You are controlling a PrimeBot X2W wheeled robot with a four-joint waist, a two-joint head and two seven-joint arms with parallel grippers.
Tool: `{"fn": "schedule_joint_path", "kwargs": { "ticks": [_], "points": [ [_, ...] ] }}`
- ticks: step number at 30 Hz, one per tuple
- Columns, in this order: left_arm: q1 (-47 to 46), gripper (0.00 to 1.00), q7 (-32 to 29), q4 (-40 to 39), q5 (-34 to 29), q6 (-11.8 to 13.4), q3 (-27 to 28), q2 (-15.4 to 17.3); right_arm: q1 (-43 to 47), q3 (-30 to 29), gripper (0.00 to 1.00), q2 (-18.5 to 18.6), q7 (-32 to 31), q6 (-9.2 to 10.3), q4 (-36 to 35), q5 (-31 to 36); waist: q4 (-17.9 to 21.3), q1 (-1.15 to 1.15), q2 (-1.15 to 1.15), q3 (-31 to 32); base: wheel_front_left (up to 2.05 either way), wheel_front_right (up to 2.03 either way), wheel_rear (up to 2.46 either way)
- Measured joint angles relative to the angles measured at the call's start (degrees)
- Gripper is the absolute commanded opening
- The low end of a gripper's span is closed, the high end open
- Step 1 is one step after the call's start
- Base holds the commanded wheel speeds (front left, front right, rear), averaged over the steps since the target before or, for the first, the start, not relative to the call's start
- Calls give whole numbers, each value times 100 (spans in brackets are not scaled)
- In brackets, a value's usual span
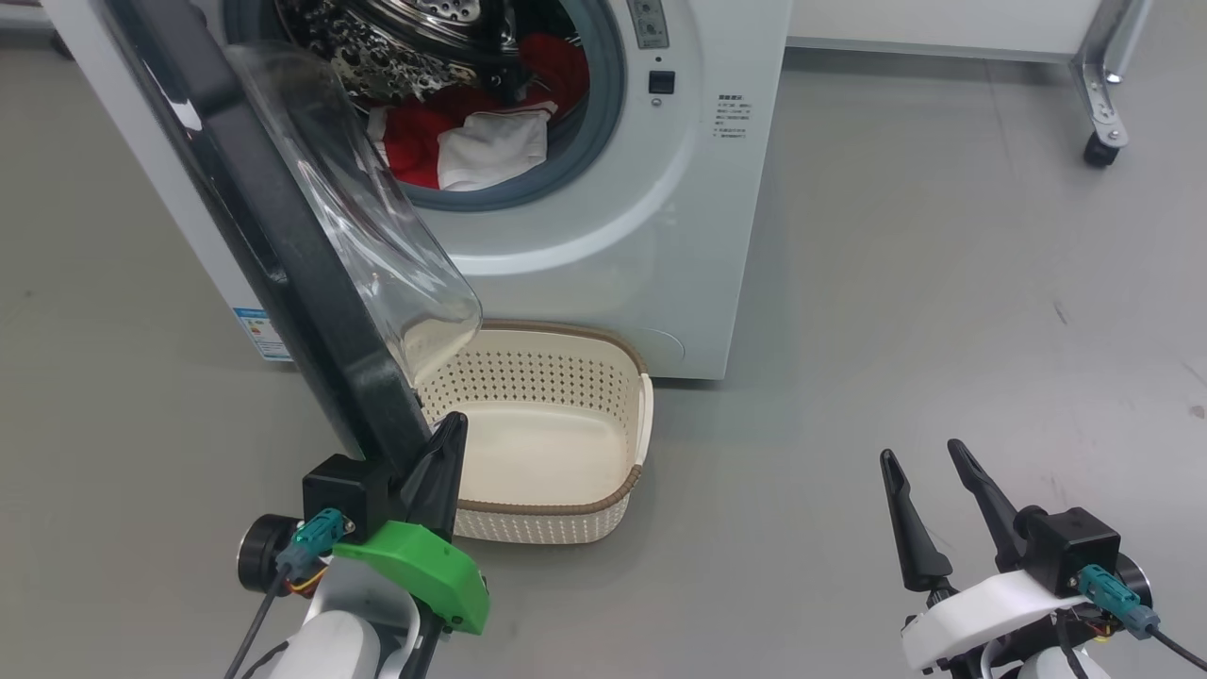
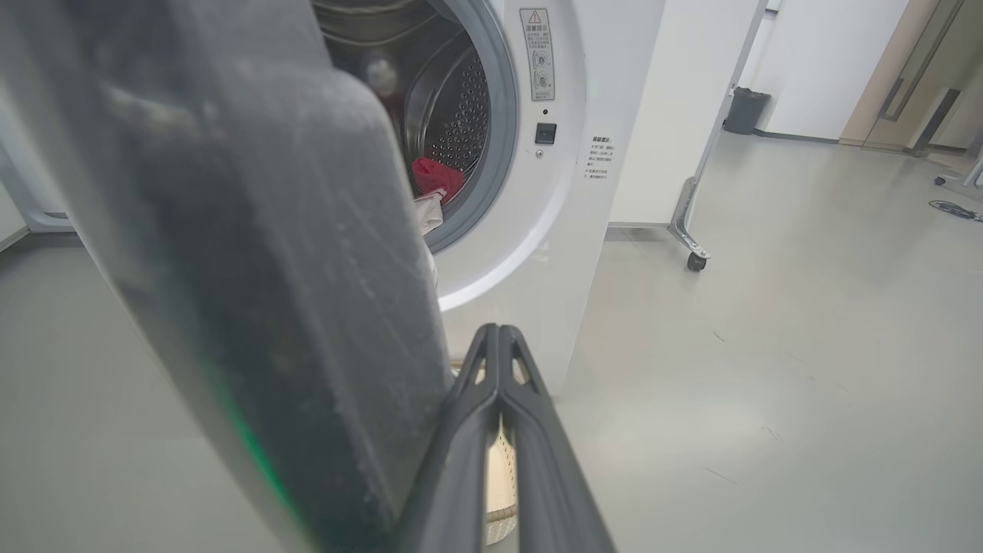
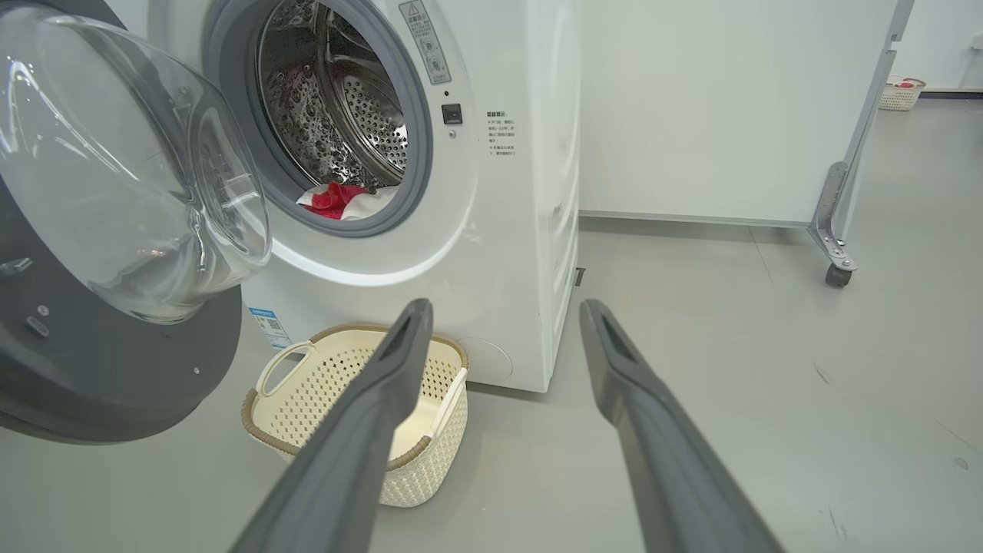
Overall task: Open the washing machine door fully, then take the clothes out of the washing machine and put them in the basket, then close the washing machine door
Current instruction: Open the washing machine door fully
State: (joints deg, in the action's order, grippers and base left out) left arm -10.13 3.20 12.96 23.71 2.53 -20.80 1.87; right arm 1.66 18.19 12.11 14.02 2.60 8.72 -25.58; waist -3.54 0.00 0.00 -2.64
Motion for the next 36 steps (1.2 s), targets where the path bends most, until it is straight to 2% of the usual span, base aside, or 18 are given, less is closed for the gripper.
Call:
{"fn": "schedule_joint_path", "kwargs": {
  "ticks": [20, 36],
  "points": [
    [14, 0, 218, 260, 158, 79, 181, -27, 118, 33, 100, -158, 0, -77, 41, 53, -964, 0, 0, 126, 0, 0, 0],
    [43, 0, 454, 187, 357, 230, 823, 110, 117, 105, 100, -122, 0, -123, 30, 130, -1305, 0, 0, -162, 0, 0, 0]
  ]
}}
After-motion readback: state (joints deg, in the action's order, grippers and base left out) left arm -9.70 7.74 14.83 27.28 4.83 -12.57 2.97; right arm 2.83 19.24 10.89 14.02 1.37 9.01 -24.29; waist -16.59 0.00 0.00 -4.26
